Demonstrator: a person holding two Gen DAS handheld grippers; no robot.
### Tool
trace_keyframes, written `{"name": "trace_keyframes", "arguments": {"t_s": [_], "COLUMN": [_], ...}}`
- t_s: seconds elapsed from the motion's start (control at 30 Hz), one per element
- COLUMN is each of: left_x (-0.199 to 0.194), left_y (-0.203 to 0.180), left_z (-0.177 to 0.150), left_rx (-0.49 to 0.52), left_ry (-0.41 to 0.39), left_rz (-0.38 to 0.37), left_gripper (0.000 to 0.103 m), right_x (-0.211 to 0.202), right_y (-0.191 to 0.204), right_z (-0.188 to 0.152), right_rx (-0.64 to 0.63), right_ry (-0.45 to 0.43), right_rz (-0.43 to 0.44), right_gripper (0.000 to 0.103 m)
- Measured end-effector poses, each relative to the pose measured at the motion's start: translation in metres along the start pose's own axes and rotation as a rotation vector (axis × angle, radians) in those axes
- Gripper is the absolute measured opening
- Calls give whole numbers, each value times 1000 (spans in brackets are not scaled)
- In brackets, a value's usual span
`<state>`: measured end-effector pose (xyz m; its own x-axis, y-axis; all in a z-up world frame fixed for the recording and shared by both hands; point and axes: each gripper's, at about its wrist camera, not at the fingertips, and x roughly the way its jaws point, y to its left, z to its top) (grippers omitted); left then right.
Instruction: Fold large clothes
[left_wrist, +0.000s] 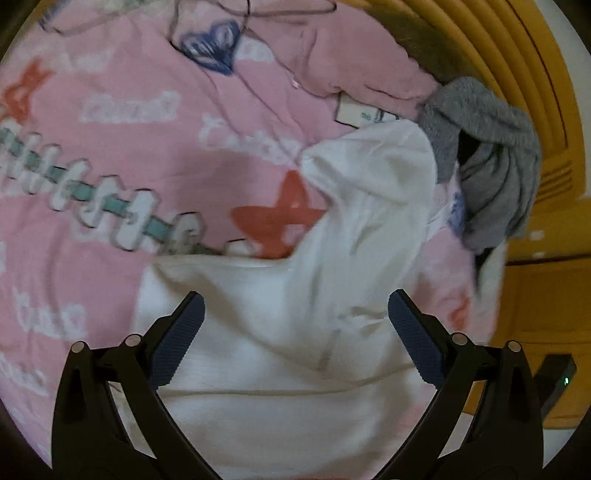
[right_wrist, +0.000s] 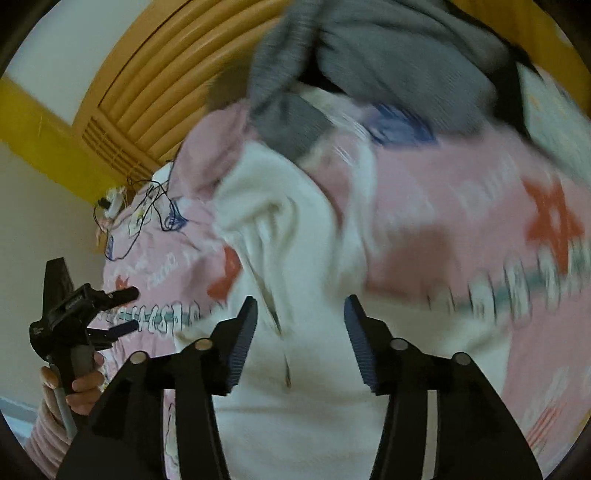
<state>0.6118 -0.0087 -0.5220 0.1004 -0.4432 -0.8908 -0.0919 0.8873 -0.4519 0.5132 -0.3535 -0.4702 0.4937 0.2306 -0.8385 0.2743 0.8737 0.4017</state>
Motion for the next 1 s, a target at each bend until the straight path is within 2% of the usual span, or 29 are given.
{"name": "trace_keyframes", "arguments": {"t_s": [0.07, 0.13, 0.2, 0.23, 0.4, 0.53, 0.57, 0.63, 0.7, 0.73, 0.77, 0.83, 0.93, 1.0], "left_x": [11, 20, 30, 35, 52, 73, 78, 85, 89, 91, 93, 92, 90, 87], "left_y": [-5, -7, -10, -11, -14, -18, -19, -18, -19, -21, -23, -26, -29, -27], "left_z": [18, 33, 52, 62, 97, 119, 122, 120, 116, 115, 112, 107, 99, 91], "left_rx": [-23, -54, -73, -84, -161, -253, -286, -382, -427, -431, -427, -405, -388, -394], "left_ry": [93, 152, 194, 202, 190, 208, 220, 254, 282, 293, 304, 301, 291, 289], "left_rz": [-34, -68, -108, -98, -97, -130, -163, -245, -292, -302, -303, -292, -300, -323], "left_gripper": [97, 97, 97, 97, 97, 97, 97, 97, 97, 97, 97, 97, 96, 88], "right_x": [11, 27, 49, 66, 157, 205, 220, 239, 249, 252, 253, 250, 228, 202], "right_y": [26, 49, 66, 73, 85, 89, 88, 86, 86, 86, 87, 91, 97, 103], "right_z": [41, 75, 103, 119, 178, 201, 201, 196, 187, 181, 176, 169, 162, 156], "right_rx": [-79, -159, -228, -255, -303, -319, -333, -356, -385, -412, -437, -467, -491, -511], "right_ry": [24, 28, 36, 45, 160, 222, 273, 341, 378, 387, 387, 388, 333, 286], "right_rz": [-14, -42, -77, -94, -159, -256, -292, -319, -317, -310, -291, -240, -183, -128], "right_gripper": [71, 78, 78, 78, 78, 78, 77, 69, 68, 56, 31, 8, 5, 5]}}
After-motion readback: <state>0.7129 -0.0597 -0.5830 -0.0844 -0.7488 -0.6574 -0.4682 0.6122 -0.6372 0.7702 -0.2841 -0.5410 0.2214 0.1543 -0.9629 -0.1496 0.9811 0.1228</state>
